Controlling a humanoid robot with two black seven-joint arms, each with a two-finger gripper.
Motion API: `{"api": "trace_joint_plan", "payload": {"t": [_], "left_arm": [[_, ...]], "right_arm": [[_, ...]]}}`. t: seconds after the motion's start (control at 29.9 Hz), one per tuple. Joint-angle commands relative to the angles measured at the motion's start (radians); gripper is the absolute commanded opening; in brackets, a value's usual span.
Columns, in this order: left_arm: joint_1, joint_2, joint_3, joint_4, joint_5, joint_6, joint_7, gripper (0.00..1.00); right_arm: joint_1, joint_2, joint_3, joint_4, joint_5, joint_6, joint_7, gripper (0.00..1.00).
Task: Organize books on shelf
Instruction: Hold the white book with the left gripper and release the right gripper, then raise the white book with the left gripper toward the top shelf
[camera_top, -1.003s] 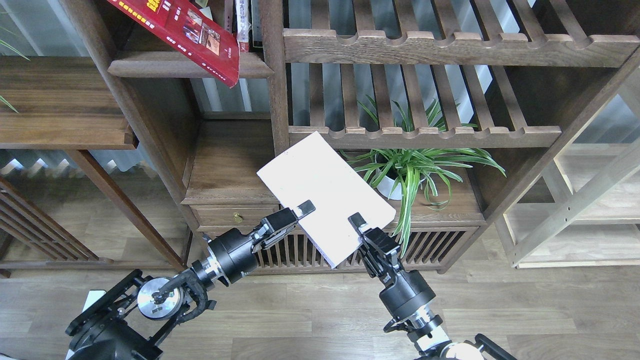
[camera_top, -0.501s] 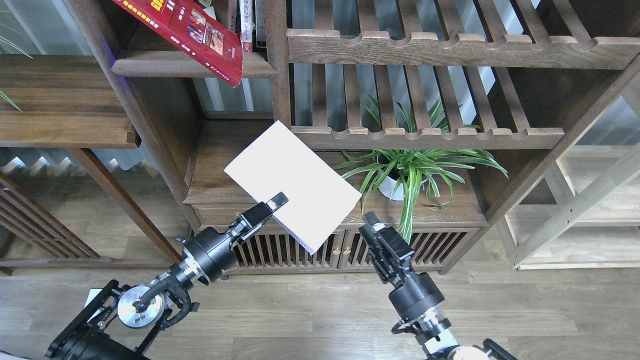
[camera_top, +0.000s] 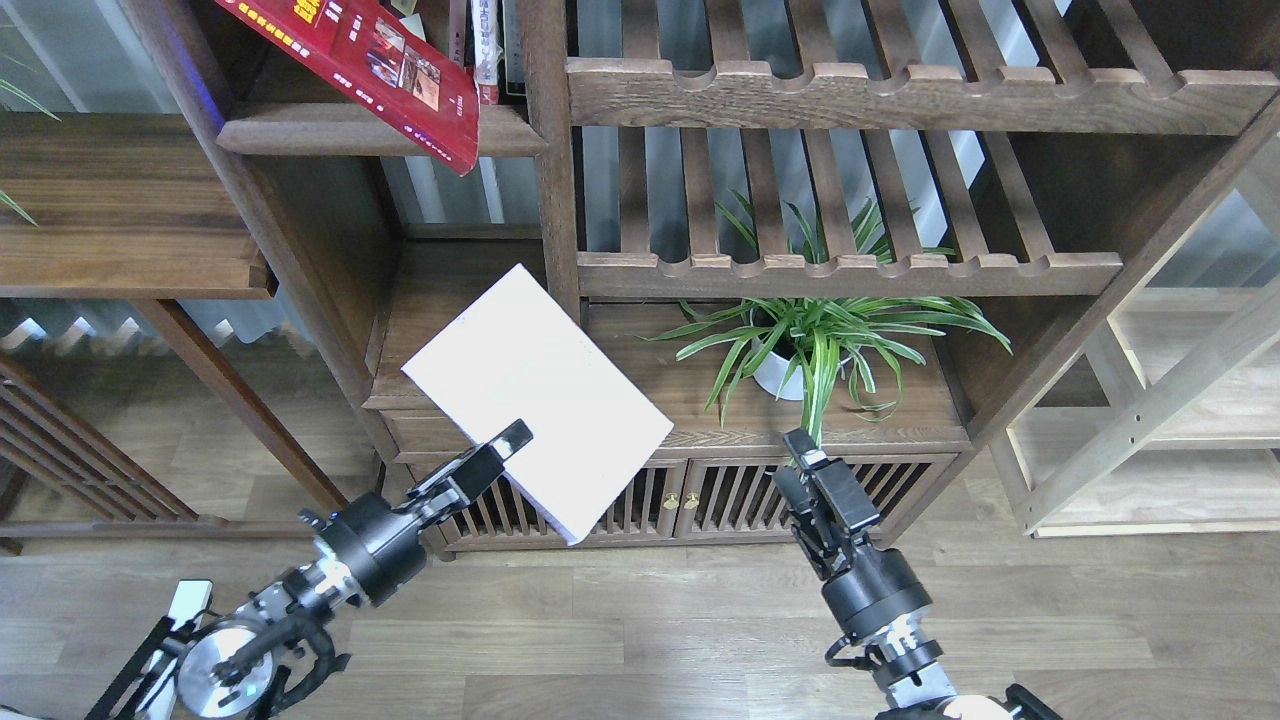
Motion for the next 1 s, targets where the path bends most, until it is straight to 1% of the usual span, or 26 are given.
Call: {"api": "trace_joint_plan", "payload": {"t": [0.0,0.2,0.37,0.5,0.67,0.8,0.97], "left_arm": [[0.050,0.000,-0.056,-0.057,0.060,0.000,-0.003,0.01],[0.103,0.000,-0.116,-0.169,0.092,0.000,-0.003,0.01],[0.128,0.000,-0.134,-0.248,0.092,0.000,-0.001,0.01],[0.139,0.000,-0.157,-0.305,0.091,0.000,0.004,0.01],[0.142,0.000,-0.191,-0.376,0.089,0.000,0.022,0.01],[0.134,0.000,-0.231,-0.377,0.078,0.000,0.051,0.01],[0.110,0.000,-0.269,-0.379,0.075,0.000,0.054,0.01]], "right_arm": [[0.007,0.001,0.012,-0.013,0.000,0.000,0.000,0.91],[0.019,0.001,0.014,-0.026,0.000,0.000,0.000,0.91],[0.038,0.001,0.016,-0.098,0.000,0.000,0.000,0.99],[0.038,0.003,0.022,-0.128,0.000,0.005,0.004,0.99],[0.038,0.001,0.031,-0.128,0.002,0.007,0.003,1.00],[0.036,0.001,0.029,-0.131,0.000,0.007,0.003,1.00],[0.041,0.009,0.028,-0.157,0.000,0.007,0.003,1.00]]}}
